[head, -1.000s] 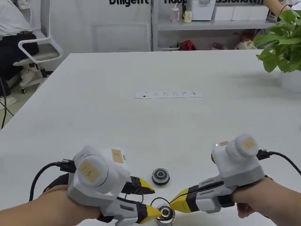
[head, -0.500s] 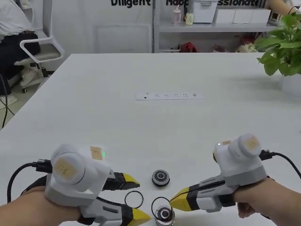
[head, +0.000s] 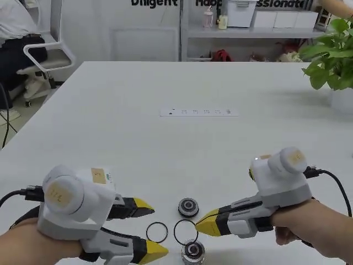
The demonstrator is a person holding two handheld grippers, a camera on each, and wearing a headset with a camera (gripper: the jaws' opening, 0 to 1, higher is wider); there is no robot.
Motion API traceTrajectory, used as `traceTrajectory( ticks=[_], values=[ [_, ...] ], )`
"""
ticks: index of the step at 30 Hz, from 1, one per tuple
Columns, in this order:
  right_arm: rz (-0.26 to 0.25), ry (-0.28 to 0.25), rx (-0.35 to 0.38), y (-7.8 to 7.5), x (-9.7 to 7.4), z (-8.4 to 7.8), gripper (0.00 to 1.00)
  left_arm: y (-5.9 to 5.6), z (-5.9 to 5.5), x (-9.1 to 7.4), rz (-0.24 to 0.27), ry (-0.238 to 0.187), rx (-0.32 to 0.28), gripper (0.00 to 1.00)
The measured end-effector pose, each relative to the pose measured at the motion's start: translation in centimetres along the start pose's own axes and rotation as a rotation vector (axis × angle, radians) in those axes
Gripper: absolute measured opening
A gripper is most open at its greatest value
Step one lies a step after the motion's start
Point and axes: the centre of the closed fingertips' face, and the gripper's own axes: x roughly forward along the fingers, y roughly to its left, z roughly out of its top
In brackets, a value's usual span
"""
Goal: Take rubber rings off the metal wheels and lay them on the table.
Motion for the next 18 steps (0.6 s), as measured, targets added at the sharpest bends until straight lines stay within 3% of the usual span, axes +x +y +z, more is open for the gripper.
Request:
traceTrajectory(
  ticks=[18],
  values=[
    [0.006,-0.025,-0.003,-0.5,1.3,1.7,0.0,1.7,-1.5,-1.6,0.06,0.0,-0.046,0.49]
  ],
)
